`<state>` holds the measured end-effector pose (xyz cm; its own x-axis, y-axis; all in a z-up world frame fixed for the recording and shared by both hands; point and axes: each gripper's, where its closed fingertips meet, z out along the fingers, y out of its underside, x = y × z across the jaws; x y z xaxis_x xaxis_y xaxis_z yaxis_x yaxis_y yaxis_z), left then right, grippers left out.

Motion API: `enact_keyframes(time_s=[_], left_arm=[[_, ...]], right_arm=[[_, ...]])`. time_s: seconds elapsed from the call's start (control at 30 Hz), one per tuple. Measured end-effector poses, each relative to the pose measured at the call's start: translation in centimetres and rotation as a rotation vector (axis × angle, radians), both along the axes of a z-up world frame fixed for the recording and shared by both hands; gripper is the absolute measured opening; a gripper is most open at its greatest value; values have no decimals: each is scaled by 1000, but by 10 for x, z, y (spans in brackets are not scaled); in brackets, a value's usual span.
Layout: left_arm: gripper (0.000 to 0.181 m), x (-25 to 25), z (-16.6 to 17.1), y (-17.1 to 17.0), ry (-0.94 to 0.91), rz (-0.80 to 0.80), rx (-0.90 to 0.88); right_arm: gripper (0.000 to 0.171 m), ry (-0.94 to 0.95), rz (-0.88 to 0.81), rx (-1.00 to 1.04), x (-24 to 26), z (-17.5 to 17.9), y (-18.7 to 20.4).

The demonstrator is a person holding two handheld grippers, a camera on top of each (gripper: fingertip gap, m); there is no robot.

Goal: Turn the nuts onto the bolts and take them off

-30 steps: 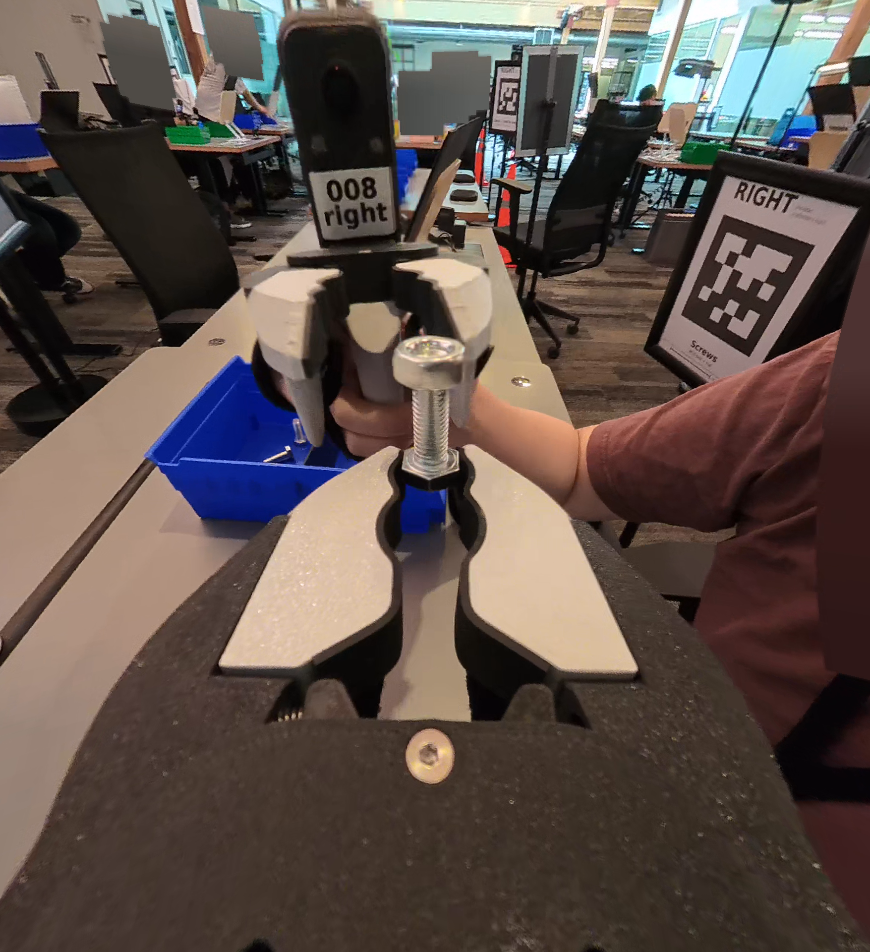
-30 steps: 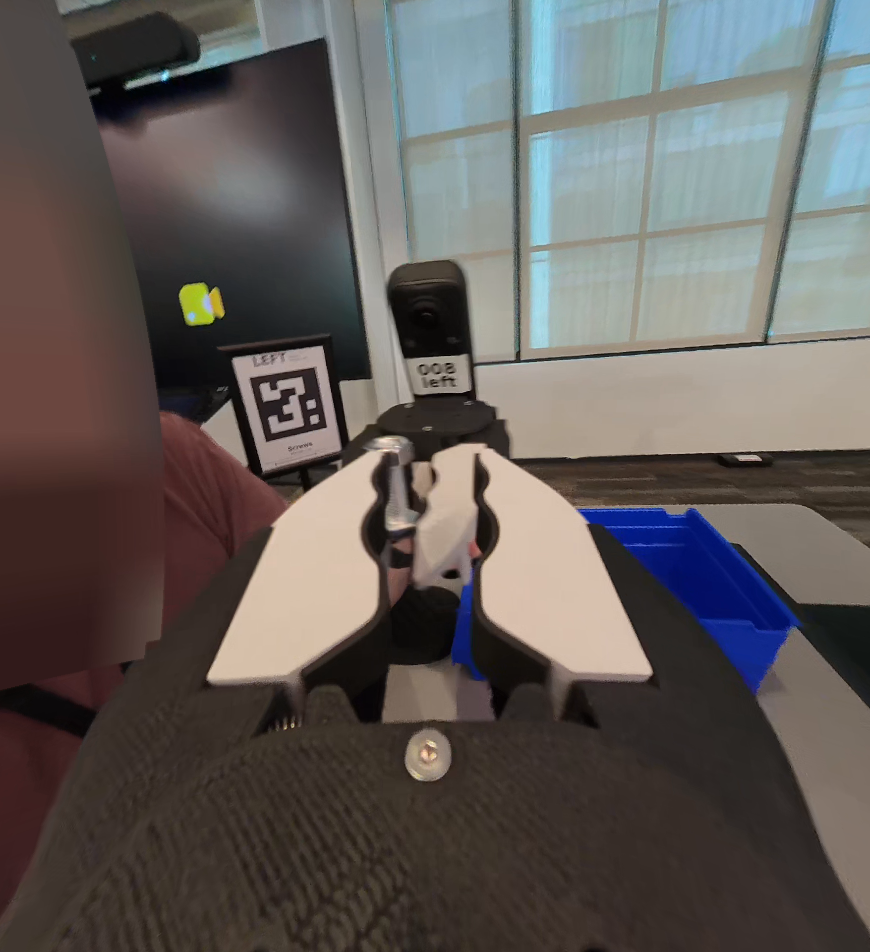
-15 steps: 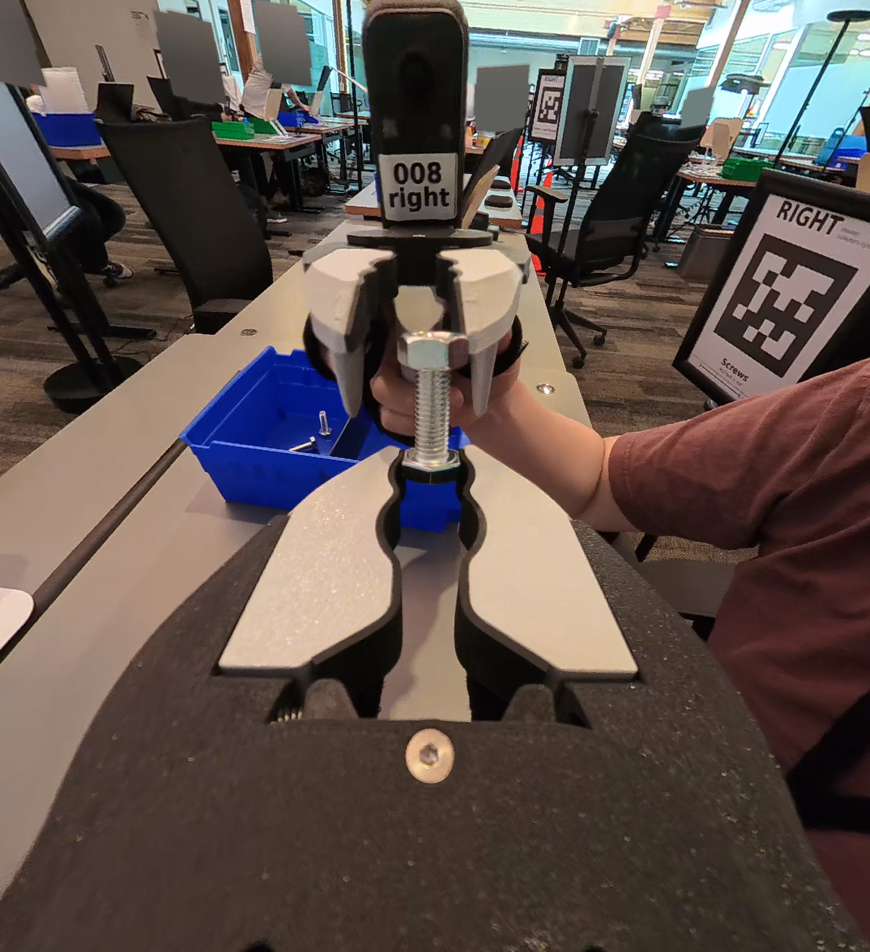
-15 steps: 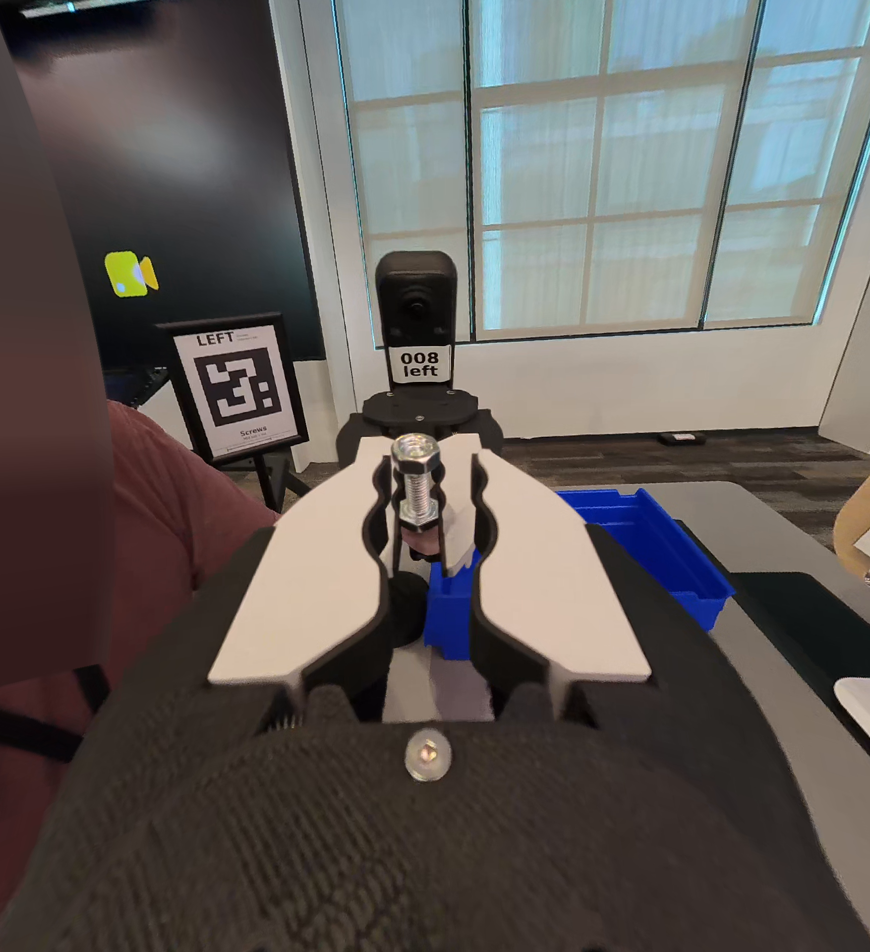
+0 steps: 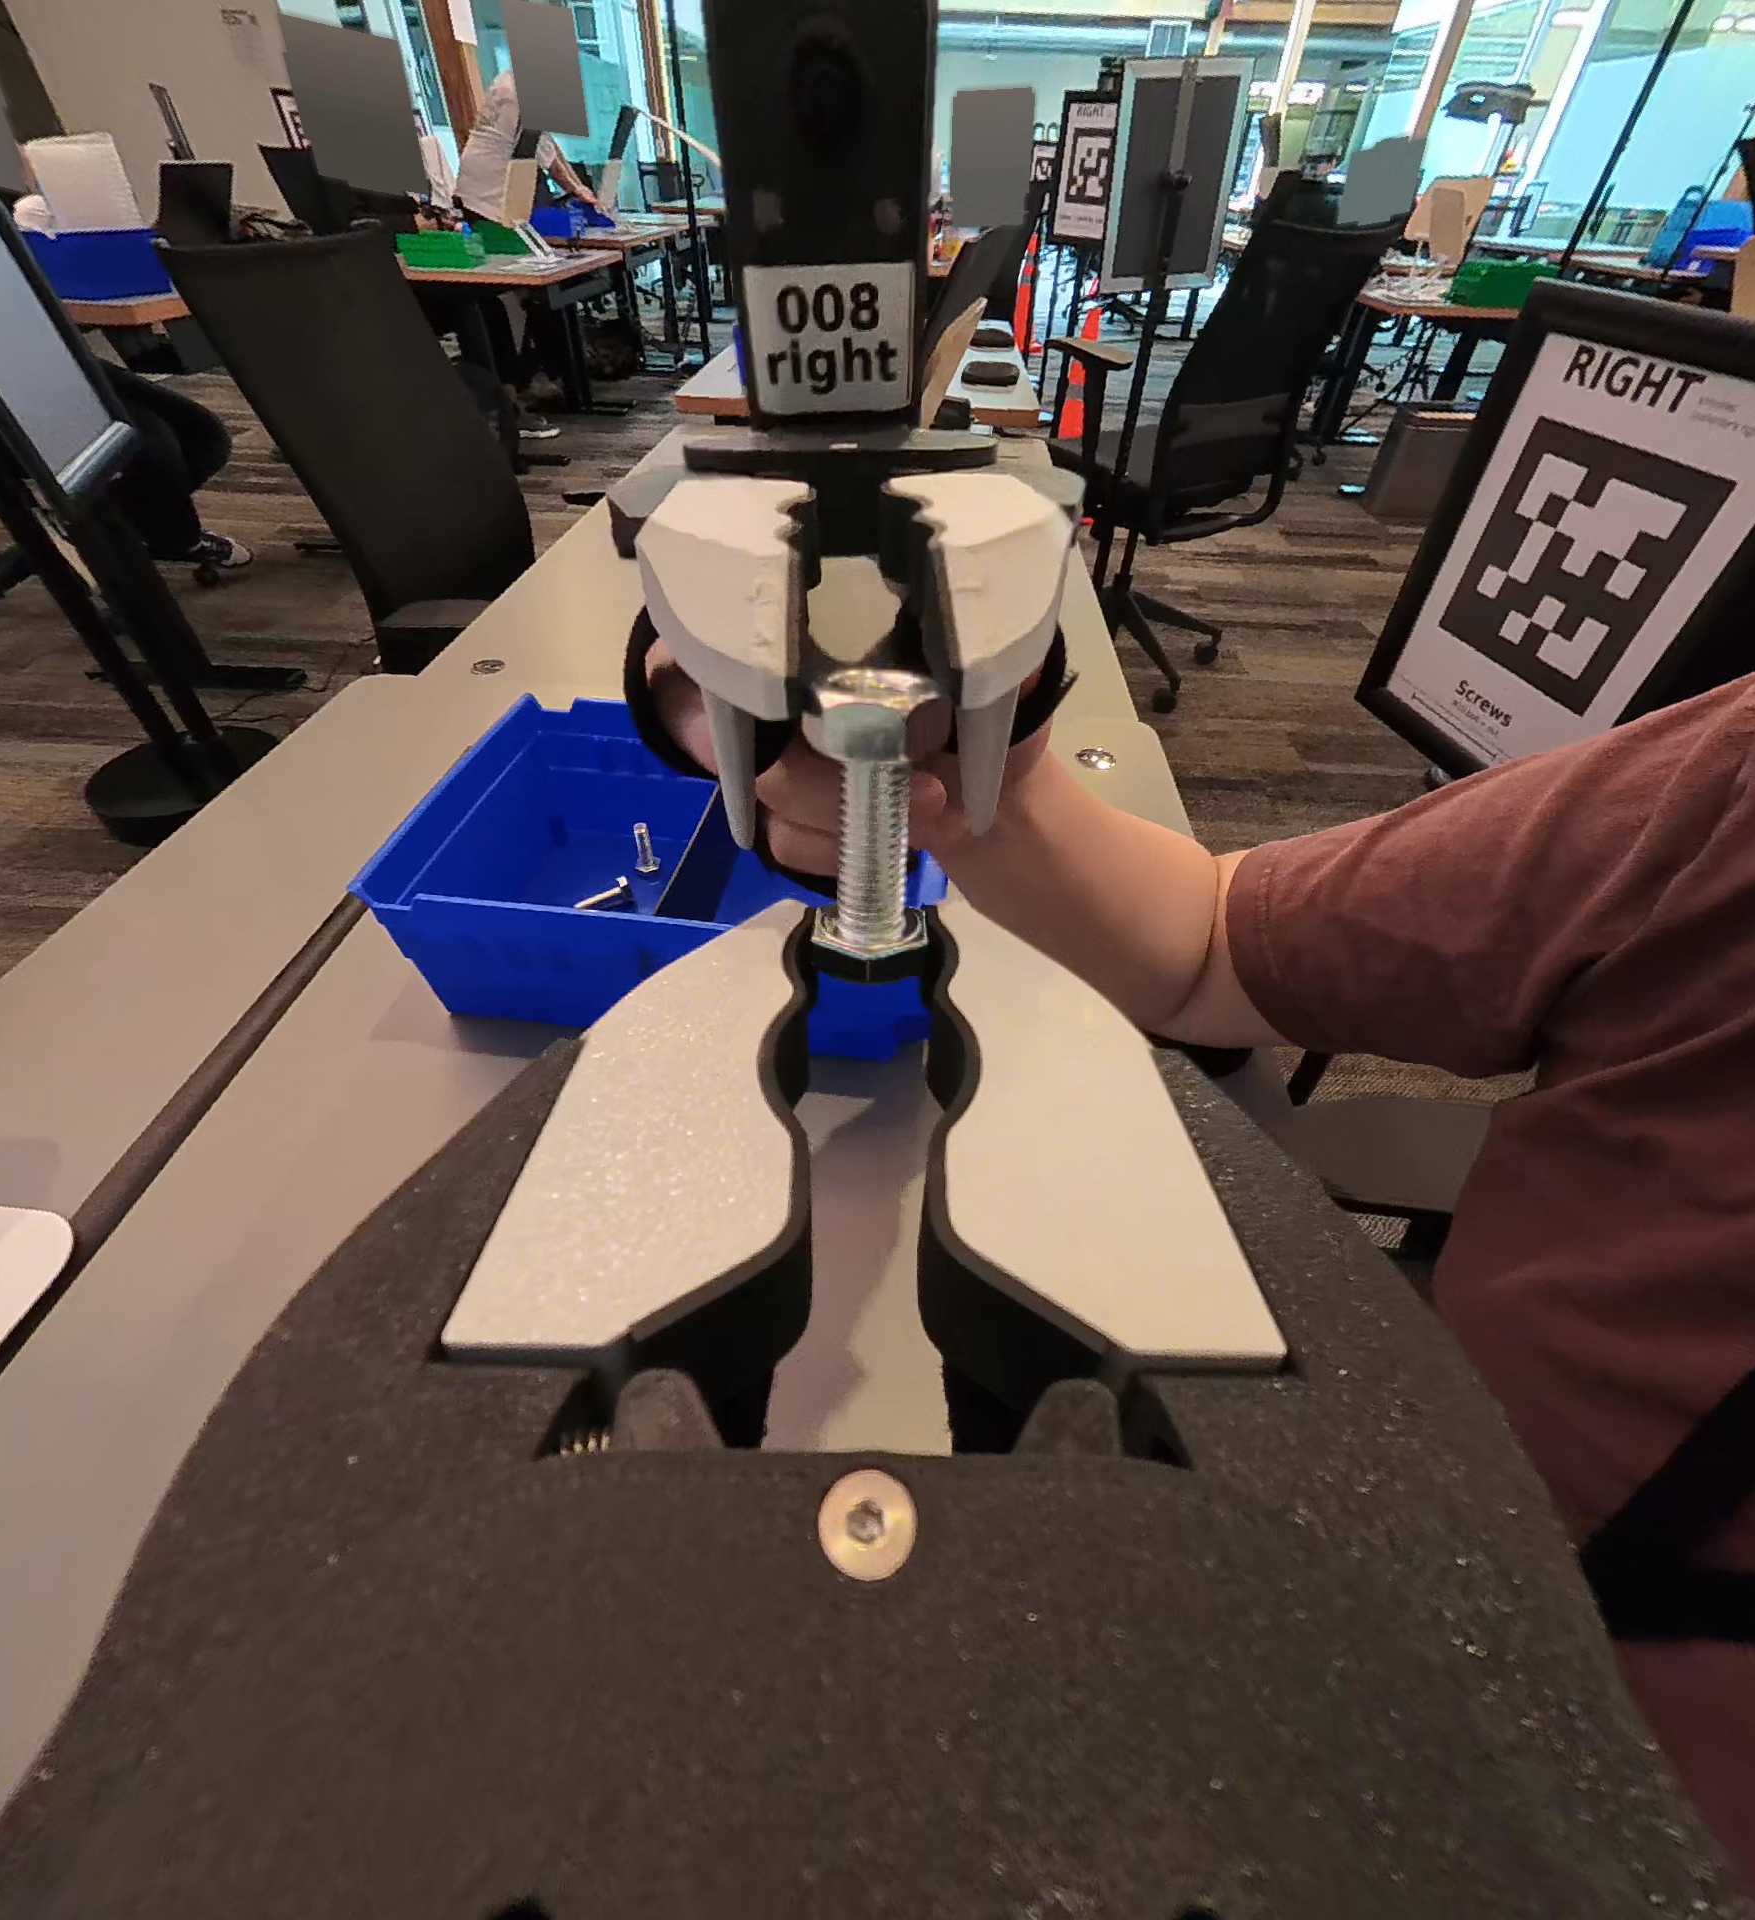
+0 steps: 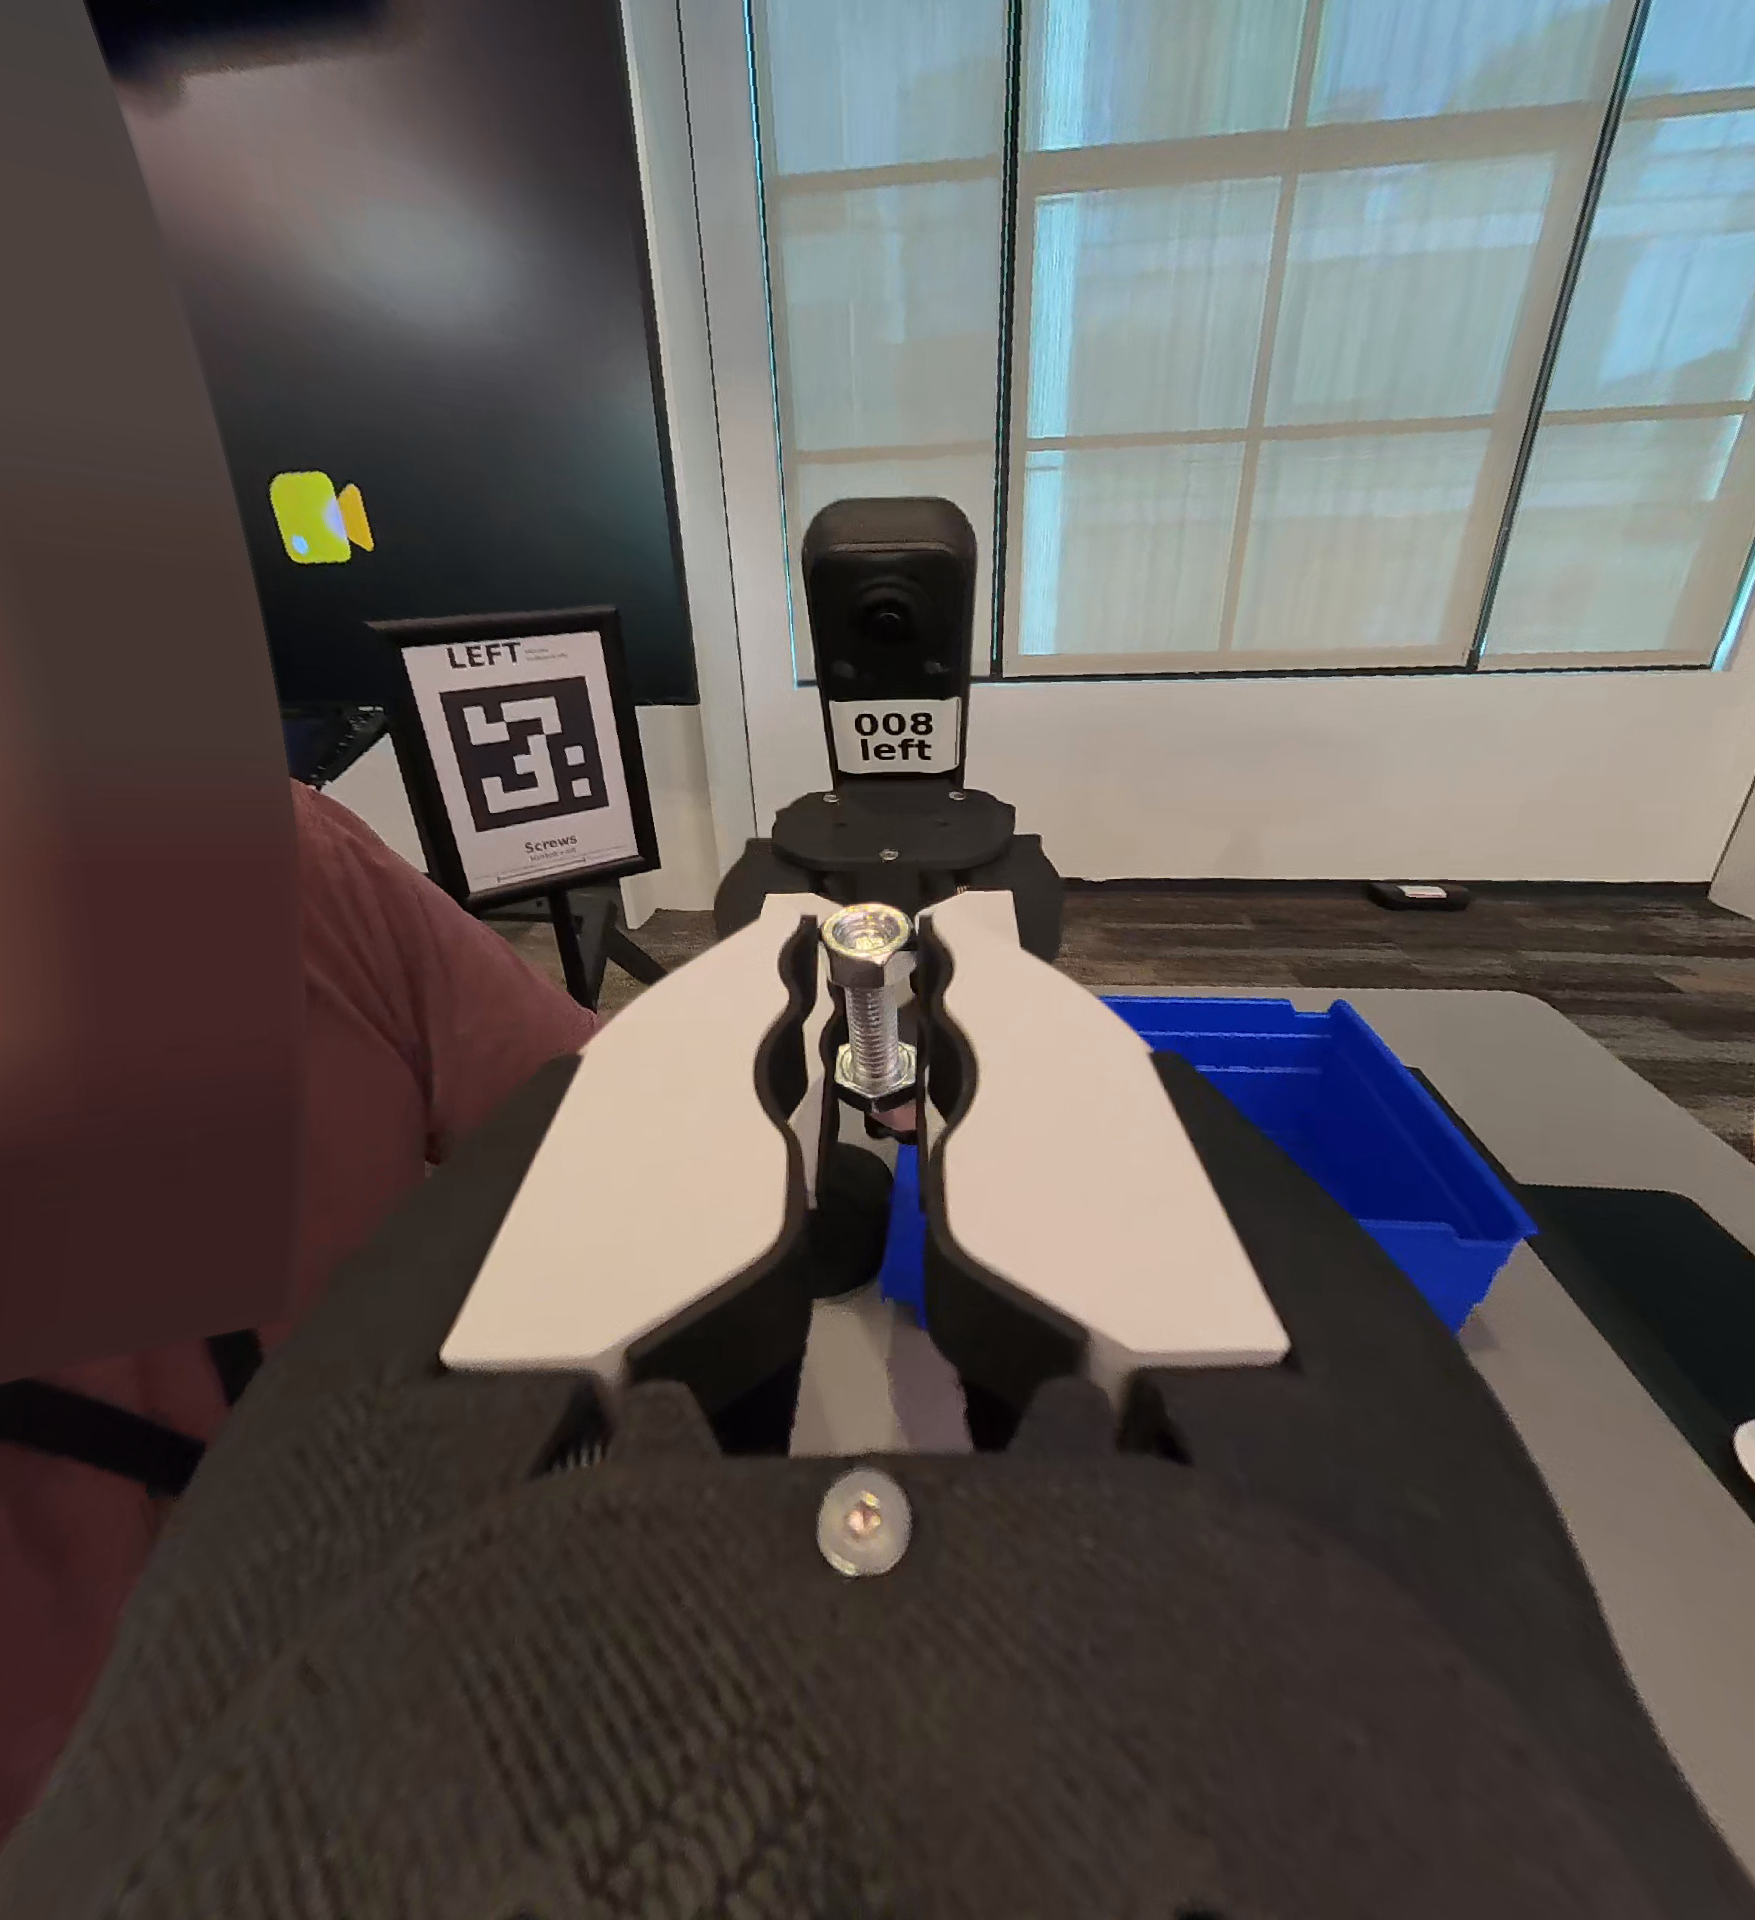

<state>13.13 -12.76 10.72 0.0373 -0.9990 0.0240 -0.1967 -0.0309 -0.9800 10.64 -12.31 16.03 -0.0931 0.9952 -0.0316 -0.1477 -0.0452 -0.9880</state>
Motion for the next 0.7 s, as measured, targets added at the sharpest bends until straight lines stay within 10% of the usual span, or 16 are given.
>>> enact_keyframes(time_s=[0.7], left_arm=[[18,0,-2,2,15,11,4]], right_arm=[[31,-48,-73,72,-5,-5,2]])
